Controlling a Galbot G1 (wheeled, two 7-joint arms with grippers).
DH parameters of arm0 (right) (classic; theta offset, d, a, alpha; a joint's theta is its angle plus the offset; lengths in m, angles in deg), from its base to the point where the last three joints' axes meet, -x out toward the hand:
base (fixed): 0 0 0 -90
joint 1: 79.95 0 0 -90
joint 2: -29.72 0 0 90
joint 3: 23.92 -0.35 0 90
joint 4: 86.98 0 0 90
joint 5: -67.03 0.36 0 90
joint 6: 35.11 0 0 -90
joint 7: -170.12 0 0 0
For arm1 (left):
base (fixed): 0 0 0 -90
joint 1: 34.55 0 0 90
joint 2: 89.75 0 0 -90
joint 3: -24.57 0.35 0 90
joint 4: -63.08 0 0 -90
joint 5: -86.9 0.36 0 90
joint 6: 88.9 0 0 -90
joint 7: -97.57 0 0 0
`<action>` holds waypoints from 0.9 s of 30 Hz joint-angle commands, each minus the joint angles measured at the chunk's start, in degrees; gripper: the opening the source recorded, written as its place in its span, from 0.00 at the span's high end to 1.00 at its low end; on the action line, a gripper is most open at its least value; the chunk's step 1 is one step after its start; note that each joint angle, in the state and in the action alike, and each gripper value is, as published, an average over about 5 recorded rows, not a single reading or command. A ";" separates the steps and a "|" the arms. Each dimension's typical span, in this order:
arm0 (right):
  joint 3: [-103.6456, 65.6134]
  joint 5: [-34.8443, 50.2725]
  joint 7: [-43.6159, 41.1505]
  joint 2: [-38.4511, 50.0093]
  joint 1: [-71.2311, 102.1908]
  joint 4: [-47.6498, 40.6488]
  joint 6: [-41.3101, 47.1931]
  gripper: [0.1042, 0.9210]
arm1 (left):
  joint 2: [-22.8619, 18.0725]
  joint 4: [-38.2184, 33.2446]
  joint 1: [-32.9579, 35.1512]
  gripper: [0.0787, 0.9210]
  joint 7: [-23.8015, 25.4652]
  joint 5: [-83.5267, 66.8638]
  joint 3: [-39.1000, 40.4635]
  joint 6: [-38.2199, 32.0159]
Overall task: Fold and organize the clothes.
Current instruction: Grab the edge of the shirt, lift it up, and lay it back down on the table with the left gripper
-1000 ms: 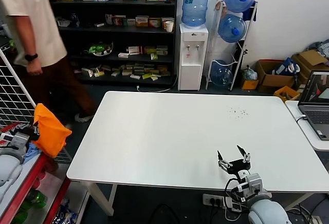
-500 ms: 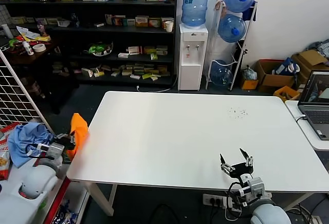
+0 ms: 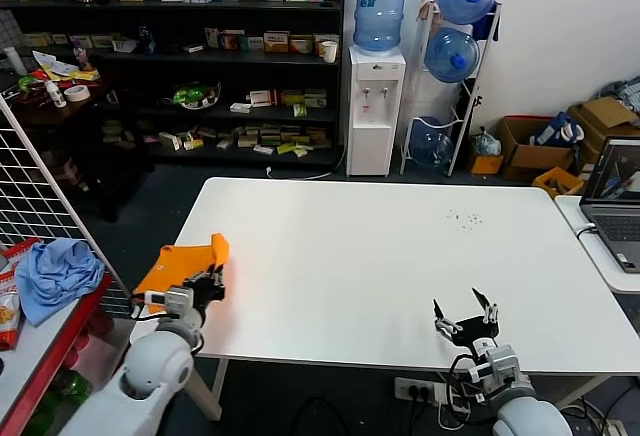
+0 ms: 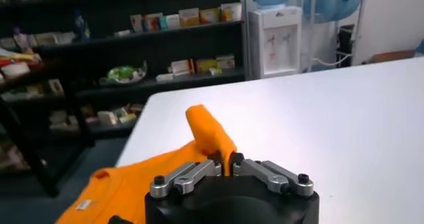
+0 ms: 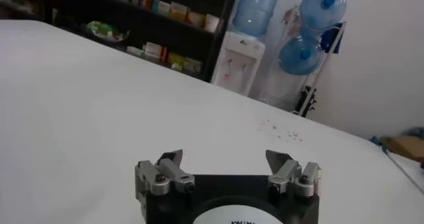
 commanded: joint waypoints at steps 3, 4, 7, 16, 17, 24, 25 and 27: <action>-1.17 -0.39 0.06 0.15 1.02 0.03 -0.36 0.12 | -22.44 6.78 -5.27 0.92 -3.72 0.72 8.19 -0.70; -1.23 -0.46 0.05 0.07 1.09 -0.14 -0.53 0.12 | -23.80 7.20 -5.26 0.92 -3.90 1.19 8.67 -1.03; -1.35 -0.63 0.08 -0.15 1.17 -0.45 -0.96 0.12 | -27.42 8.66 -5.02 0.92 -4.25 2.71 10.13 -2.13; -2.59 -0.25 0.45 -0.03 1.50 -0.49 -1.71 0.12 | -36.00 16.69 -5.24 0.92 -5.15 5.96 13.44 -9.22; -2.70 -0.20 0.47 -0.02 1.56 -0.49 -1.75 0.12 | -36.13 17.60 -5.49 0.92 -5.15 6.17 13.54 -9.97; -3.34 0.24 1.15 -0.13 1.46 -0.64 -1.40 0.12 | -36.13 20.94 -6.90 0.90 -2.36 5.82 15.17 -15.10; -3.52 0.45 1.02 -0.03 1.45 -0.65 -1.32 0.12 | -36.13 20.75 -6.81 0.89 -1.50 5.45 15.37 -15.97; -4.12 0.89 -0.28 0.24 1.46 -0.69 -1.50 0.12 | -36.13 19.34 -6.02 0.82 1.35 4.88 16.30 -18.96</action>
